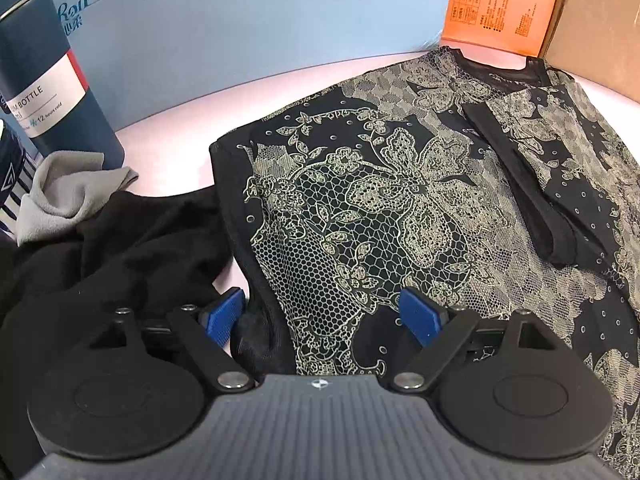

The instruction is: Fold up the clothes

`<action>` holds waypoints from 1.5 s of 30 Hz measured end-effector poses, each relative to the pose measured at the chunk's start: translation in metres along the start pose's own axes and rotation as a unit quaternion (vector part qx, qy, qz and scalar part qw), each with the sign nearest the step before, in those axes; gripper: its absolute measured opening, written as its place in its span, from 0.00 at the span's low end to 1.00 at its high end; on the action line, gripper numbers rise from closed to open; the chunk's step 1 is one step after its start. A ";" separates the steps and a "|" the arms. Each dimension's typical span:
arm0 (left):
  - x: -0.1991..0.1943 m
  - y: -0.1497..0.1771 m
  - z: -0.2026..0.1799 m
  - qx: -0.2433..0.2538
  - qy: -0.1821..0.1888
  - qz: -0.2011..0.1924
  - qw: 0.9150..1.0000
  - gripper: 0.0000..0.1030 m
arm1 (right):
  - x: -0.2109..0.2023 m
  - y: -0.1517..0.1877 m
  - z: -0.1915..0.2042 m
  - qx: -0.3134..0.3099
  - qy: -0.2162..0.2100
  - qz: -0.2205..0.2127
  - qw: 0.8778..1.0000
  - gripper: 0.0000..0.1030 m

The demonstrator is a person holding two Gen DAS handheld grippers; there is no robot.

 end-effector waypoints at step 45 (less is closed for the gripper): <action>-0.051 0.001 -0.320 0.314 -0.015 -0.200 0.928 0.78 | -0.009 0.185 -0.275 0.511 -0.195 -0.030 0.837 0.36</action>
Point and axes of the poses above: each gripper's, at about its wrist camera, not at the fingertips, and x roughly the way its jaws point, z to its left, y to its underside, the point moved 9 cm from there along x, roughly the way its jaws point, and after that the axes turned 11 degrees about -x, right-handed, at the moved point
